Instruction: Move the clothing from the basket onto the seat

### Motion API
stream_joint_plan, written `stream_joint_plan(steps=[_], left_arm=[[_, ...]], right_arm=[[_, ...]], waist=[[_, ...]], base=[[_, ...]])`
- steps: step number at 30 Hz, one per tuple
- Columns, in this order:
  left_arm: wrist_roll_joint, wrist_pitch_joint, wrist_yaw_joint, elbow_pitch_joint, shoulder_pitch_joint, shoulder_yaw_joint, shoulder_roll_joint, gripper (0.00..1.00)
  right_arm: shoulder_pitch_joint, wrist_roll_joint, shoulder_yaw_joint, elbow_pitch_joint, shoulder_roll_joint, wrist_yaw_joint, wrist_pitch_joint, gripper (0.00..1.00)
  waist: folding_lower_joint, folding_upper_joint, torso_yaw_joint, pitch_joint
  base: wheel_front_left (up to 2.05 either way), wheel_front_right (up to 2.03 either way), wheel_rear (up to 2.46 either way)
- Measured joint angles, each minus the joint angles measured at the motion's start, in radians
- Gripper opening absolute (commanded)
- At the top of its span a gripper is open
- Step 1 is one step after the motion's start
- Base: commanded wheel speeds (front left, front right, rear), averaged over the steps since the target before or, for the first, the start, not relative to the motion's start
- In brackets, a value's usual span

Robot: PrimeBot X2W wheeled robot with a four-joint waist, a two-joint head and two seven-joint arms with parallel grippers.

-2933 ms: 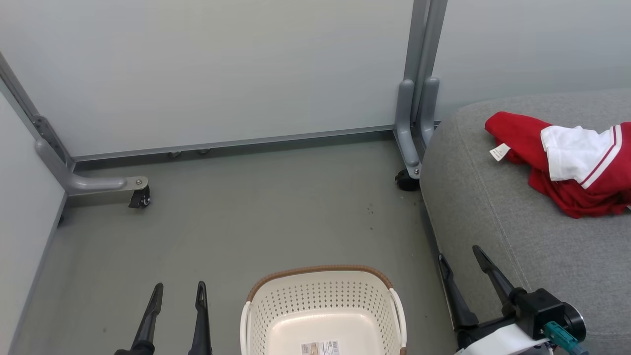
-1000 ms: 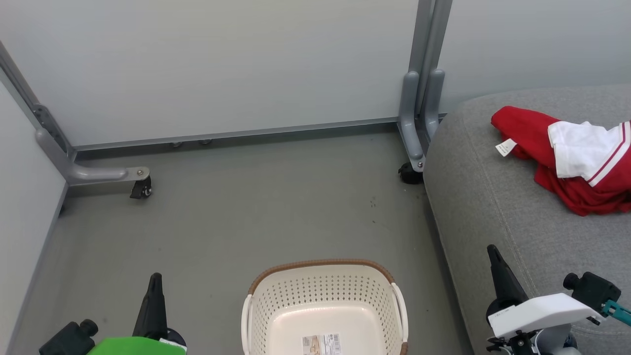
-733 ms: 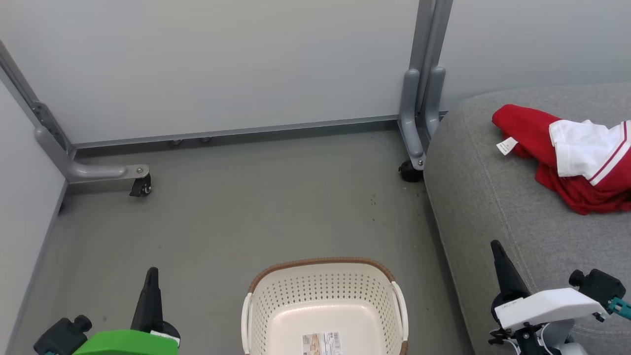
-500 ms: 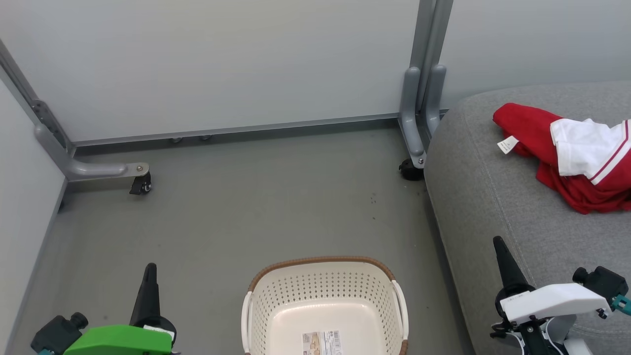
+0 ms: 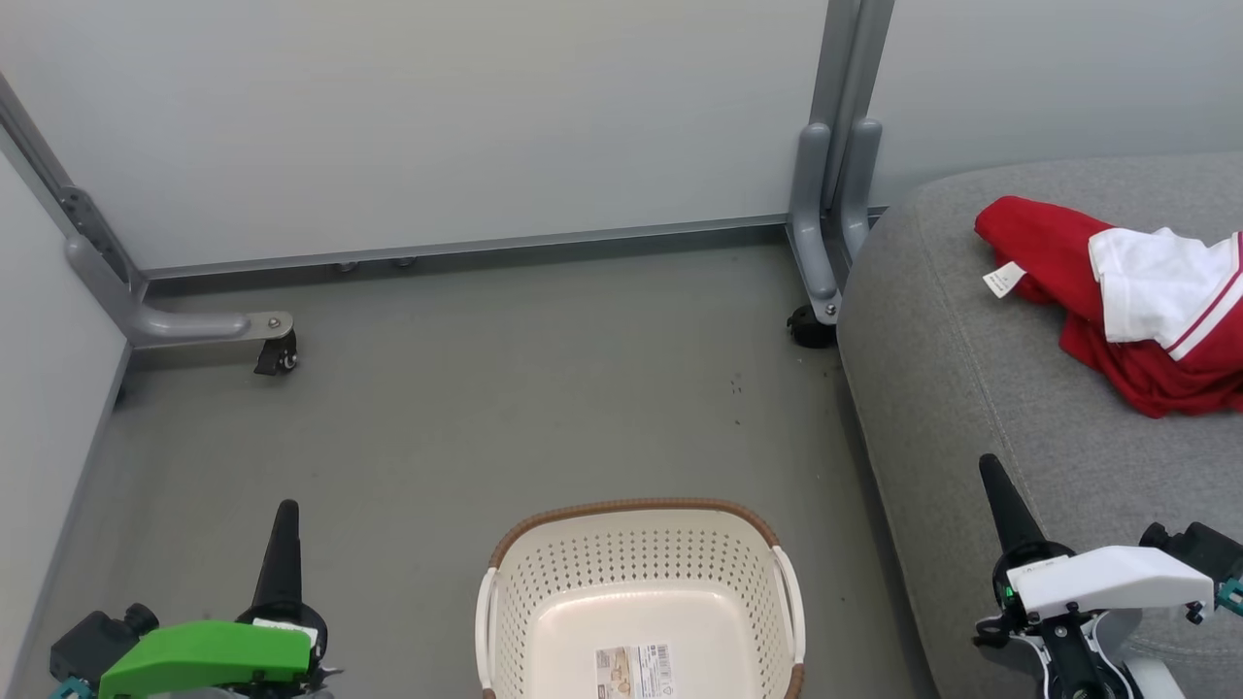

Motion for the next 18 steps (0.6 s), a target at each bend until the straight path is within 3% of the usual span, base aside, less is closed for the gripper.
stream_joint_plan(steps=[18], left_arm=[[-0.157, 0.044, -0.011, 0.021, -0.042, 0.029, 0.000, 0.00]], right_arm=[[-0.027, 0.160, -0.035, 0.012, 0.009, 0.000, 0.044, 0.00]], waist=[[0.0000, 0.0000, 0.003, 0.014]], base=[[0.00, 0.00, 0.00]])
